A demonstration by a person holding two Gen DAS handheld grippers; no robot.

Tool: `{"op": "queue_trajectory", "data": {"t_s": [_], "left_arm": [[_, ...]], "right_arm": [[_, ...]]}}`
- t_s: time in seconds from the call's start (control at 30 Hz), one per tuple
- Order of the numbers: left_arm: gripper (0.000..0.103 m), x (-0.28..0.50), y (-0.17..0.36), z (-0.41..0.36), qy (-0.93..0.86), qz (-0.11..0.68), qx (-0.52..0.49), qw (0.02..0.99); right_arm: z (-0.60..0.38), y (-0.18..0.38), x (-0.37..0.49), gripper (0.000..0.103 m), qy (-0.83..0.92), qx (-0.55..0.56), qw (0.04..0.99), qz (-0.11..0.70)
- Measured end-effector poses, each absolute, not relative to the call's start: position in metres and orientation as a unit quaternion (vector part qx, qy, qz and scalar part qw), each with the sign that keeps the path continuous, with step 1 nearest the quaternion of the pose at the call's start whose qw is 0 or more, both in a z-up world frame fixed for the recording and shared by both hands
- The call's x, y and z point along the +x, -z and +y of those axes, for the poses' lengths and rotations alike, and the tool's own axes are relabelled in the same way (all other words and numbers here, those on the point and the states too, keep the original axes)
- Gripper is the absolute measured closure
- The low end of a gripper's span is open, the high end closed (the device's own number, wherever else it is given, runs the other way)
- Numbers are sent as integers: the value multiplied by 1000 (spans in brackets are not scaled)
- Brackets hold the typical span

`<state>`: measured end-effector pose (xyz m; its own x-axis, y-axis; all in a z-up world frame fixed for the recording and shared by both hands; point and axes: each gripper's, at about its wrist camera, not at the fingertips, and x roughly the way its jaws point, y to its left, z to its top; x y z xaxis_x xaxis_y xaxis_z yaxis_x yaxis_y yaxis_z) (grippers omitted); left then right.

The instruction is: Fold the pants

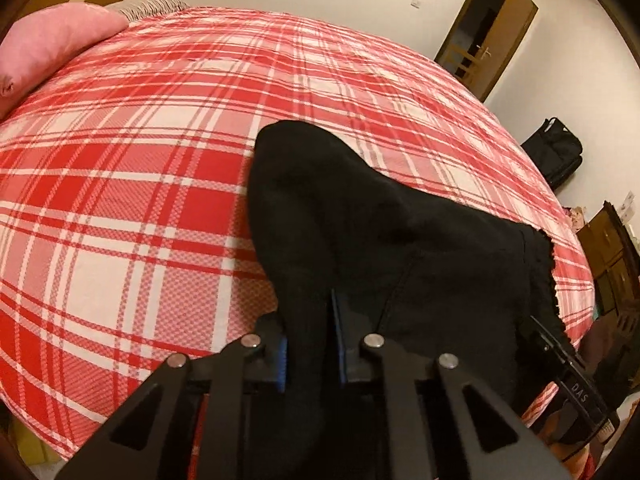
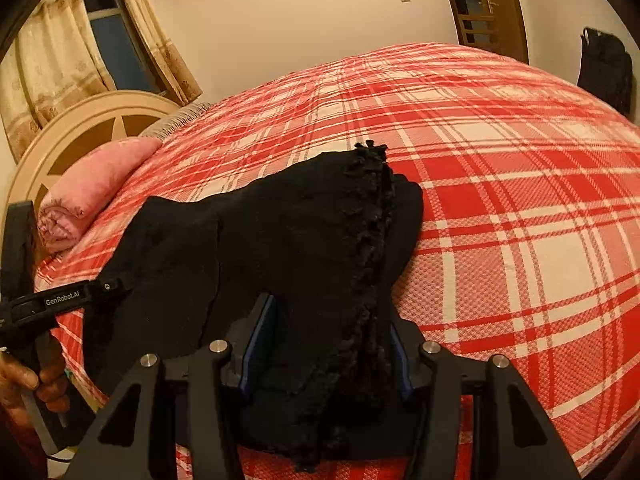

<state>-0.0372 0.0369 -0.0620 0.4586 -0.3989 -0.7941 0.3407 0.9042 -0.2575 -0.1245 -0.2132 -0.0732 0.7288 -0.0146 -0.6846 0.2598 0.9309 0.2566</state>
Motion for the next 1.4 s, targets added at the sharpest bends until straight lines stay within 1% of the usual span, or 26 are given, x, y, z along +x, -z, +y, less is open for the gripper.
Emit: {"op": "queue_trajectory", "data": {"t_s": [0.07,0.13,0.43,1.4], "left_arm": [[86,-40,60,34,212,466,-15,859],[86,-40,59,33,210,466,-14,859],[89,-43,49,31,206,454,2,867],[92,-43,17,38,233,430,-24,872]], "right_arm": [[-210,71,-123,54,79,158,915,362],[-209,68,-124,58,85,150,916,361],[-198,50,-124,64,92,110,926,348],[-168,-19,-110,69,63,66,954,284]]}}
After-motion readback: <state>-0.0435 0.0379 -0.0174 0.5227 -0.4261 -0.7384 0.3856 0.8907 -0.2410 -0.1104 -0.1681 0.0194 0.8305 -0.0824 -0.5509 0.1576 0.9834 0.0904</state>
